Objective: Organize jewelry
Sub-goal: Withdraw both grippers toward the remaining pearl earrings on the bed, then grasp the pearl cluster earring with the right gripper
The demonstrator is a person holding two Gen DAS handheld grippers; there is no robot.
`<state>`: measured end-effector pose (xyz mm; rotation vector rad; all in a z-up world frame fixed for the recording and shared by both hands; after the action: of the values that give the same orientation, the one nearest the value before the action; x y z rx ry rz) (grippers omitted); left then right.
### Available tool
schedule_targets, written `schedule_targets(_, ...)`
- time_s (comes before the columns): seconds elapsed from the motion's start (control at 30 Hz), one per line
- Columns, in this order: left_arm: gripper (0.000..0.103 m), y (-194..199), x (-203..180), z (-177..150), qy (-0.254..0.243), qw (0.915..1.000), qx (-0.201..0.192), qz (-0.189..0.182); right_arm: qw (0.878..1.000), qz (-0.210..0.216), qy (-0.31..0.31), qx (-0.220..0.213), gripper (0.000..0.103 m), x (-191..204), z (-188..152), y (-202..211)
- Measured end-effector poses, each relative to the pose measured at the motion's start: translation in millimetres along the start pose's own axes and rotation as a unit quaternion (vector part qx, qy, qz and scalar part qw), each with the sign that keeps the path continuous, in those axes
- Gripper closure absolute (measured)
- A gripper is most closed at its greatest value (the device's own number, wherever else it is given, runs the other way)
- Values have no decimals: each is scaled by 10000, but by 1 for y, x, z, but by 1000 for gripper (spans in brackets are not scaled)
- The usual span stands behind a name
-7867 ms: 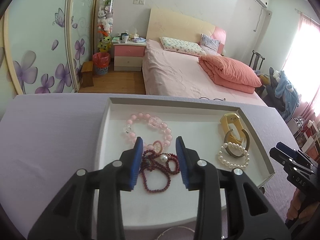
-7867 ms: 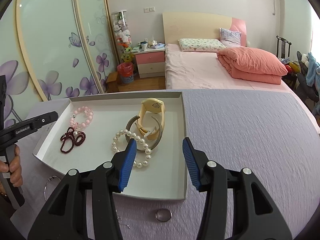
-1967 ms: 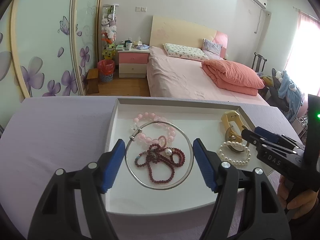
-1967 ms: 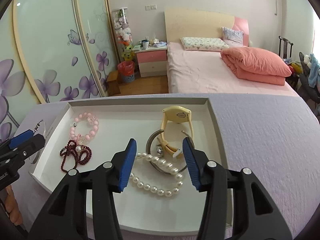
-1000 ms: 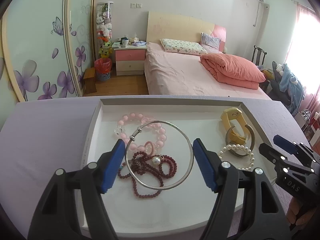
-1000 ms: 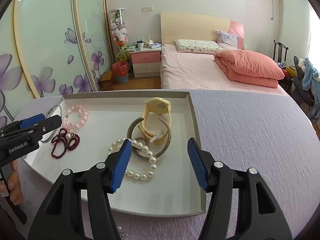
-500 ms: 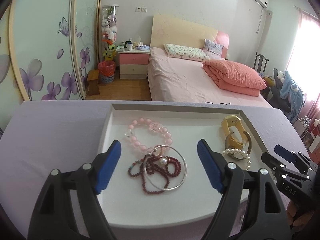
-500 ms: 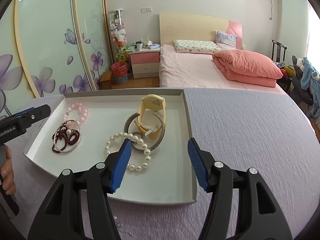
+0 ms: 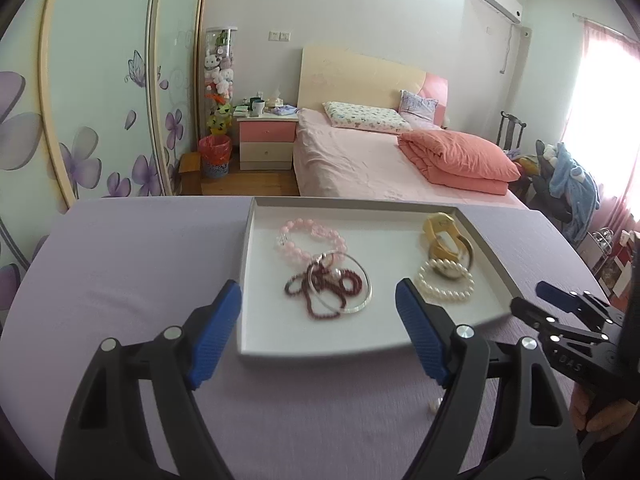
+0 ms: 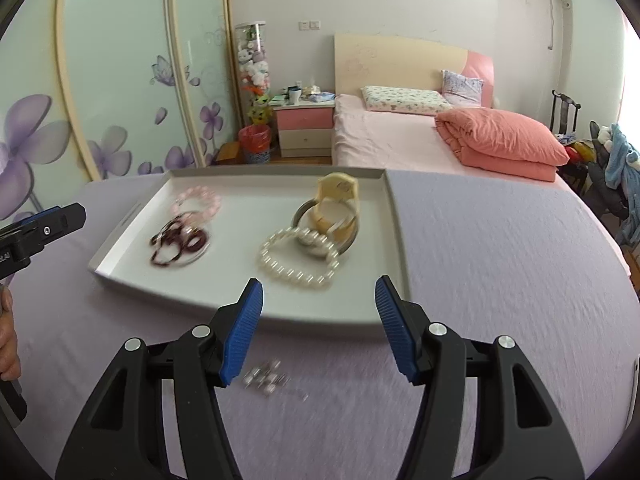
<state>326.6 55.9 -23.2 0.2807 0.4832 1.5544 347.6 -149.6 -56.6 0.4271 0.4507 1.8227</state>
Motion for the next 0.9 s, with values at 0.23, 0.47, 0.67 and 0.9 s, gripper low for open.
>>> schedule_targets(0.23,21,44,2,-23,-87,9999,-54,-94,9998,93,125,139,43,15,-23,17)
schedule_targets(0.47,18,63,7,-51,-151,9998,79,-132,9971,217,161,713,43,16,-60,12)
schedule_targets(0.67,18,65,14,-61,-65,9998,144,-93,9944,232,184,1017,44,16,-81,9)
schedule_targets(0.9,18,63,16,-64,-12,9998,185,-105,9941,190,327,1017,50,25,-79,-3)
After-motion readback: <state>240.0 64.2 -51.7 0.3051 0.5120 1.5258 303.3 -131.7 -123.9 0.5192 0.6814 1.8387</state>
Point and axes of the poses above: each gripper's, at about its wrist camera, not at the fingertips, and y roughly against the way its jaws point, x to its left, z to its top, the point moved 7 cm from there along -y, roughly the way its jaws point, and after that the axes turned 10 degrees about -x, right-handed, at the moved point
